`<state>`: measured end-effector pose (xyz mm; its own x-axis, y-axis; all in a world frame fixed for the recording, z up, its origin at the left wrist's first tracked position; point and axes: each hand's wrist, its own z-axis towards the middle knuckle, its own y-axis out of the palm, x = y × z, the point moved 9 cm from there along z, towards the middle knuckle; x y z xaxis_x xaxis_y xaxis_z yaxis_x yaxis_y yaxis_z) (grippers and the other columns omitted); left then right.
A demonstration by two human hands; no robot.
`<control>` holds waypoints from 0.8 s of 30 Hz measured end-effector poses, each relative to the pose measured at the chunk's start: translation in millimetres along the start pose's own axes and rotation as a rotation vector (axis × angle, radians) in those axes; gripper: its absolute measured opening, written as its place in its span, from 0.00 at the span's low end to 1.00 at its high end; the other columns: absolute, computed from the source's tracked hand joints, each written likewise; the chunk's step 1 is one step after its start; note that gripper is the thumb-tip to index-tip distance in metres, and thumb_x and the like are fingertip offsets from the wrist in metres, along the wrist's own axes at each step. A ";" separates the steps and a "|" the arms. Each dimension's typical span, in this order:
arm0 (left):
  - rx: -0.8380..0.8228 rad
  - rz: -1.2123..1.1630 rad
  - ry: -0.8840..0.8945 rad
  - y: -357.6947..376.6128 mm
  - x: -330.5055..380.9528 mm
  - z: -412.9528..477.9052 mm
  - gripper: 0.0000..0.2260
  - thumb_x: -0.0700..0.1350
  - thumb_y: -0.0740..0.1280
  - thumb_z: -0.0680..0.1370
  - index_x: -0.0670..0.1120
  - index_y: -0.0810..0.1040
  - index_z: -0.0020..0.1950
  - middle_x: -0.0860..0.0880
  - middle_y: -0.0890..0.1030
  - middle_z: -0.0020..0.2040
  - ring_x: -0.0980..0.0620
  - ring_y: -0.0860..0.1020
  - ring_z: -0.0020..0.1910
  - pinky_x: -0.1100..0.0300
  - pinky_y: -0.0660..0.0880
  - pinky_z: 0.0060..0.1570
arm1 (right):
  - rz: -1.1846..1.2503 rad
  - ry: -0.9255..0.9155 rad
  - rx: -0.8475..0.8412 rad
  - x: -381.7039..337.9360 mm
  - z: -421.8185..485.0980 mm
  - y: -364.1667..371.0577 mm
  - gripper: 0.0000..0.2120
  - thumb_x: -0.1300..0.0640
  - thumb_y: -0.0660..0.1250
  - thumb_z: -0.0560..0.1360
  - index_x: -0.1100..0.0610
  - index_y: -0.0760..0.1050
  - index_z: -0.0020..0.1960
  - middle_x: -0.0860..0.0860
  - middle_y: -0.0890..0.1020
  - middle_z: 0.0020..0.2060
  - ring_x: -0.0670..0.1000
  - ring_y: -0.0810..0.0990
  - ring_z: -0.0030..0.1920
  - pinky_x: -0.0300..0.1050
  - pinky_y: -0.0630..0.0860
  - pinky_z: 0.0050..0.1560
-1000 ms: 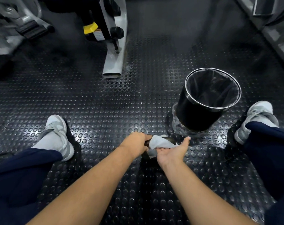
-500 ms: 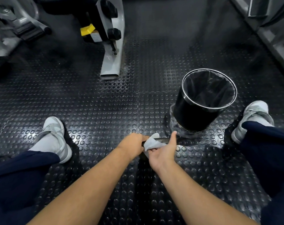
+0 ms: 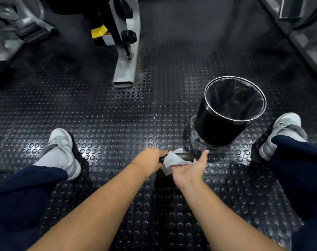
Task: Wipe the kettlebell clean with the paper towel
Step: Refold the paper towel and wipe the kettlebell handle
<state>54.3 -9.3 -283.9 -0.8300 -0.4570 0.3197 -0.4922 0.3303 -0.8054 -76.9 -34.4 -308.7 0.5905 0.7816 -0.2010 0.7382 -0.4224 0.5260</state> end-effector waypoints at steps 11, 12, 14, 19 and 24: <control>-0.018 0.000 -0.024 0.8 -2.3 0.1 0.31 0.44 0.73 0.80 0.59 0.68 0.81 0.51 0.83 0.66 0.49 0.82 0.61 0.53 0.79 0.63 | 0.016 -0.002 -0.012 -0.6 5.2 -5.4 0.47 0.24 0.66 0.72 0.60 0.69 0.75 0.63 0.80 0.65 0.64 0.81 0.63 0.62 0.77 0.66; -0.015 0.000 -0.024 1.2 -2.0 0.5 0.31 0.44 0.73 0.80 0.59 0.68 0.81 0.51 0.83 0.66 0.49 0.82 0.61 0.53 0.79 0.63 | -0.012 -0.015 0.015 1.0 1.5 -4.1 0.46 0.25 0.65 0.73 0.60 0.70 0.74 0.62 0.81 0.63 0.62 0.82 0.61 0.60 0.79 0.63; -0.007 0.009 -0.018 2.3 -1.3 2.0 0.31 0.41 0.71 0.79 0.59 0.68 0.80 0.51 0.84 0.64 0.49 0.83 0.59 0.52 0.80 0.62 | -0.107 -0.017 -0.010 8.0 -2.4 0.3 0.41 0.26 0.64 0.75 0.61 0.75 0.70 0.60 0.85 0.58 0.60 0.84 0.59 0.56 0.80 0.58; 0.004 0.001 -0.032 1.9 -3.4 1.2 0.31 0.42 0.72 0.79 0.60 0.69 0.80 0.51 0.84 0.65 0.49 0.83 0.60 0.52 0.79 0.63 | -0.108 -0.010 -0.038 2.5 -1.5 -1.6 0.42 0.25 0.63 0.74 0.61 0.76 0.68 0.62 0.84 0.59 0.62 0.83 0.61 0.61 0.76 0.68; 0.002 0.032 -0.038 3.1 -3.0 1.4 0.32 0.41 0.71 0.80 0.60 0.67 0.81 0.50 0.84 0.64 0.48 0.83 0.56 0.53 0.81 0.59 | -0.121 -0.083 0.048 1.7 -6.7 -2.2 0.36 0.28 0.64 0.76 0.59 0.78 0.66 0.57 0.87 0.52 0.57 0.85 0.55 0.53 0.81 0.54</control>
<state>55.6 -8.2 -288.1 -0.8346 -0.4774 0.2748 -0.4652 0.3437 -0.8158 -79.8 -29.0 -304.7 0.5196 0.7884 -0.3293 0.8193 -0.3504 0.4539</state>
